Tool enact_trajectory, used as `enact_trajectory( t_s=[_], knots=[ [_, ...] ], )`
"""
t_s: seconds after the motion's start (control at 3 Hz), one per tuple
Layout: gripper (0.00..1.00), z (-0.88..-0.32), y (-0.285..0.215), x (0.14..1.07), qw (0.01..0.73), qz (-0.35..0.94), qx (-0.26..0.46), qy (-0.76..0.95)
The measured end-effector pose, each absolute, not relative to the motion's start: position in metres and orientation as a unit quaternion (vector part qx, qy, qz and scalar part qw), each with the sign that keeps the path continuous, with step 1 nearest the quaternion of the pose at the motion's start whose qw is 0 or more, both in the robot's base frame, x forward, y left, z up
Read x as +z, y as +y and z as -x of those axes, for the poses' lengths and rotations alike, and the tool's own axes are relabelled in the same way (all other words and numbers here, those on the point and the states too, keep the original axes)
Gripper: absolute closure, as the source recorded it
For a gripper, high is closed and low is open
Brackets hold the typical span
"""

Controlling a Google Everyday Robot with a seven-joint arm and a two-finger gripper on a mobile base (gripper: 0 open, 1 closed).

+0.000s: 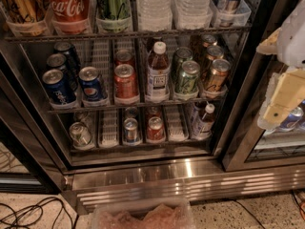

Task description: Pick blue plastic bottle from middle shelf of fridge

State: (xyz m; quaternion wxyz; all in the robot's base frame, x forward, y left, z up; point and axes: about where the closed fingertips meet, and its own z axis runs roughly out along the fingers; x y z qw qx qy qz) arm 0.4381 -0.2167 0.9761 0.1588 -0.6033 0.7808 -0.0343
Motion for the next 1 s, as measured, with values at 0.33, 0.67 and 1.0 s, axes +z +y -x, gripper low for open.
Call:
enact_trajectory(
  t_s=[0.33,0.67,1.0],
  knots=[
    [0.00,-0.438,-0.217,0.976,0.159,0.603,-0.034,0.781],
    [0.19,-0.441,-0.212,0.976,0.180,0.597,-0.034,0.781],
    [0.42,-0.444,-0.196,0.970,0.224,0.588,-0.021,0.777]
  ],
)
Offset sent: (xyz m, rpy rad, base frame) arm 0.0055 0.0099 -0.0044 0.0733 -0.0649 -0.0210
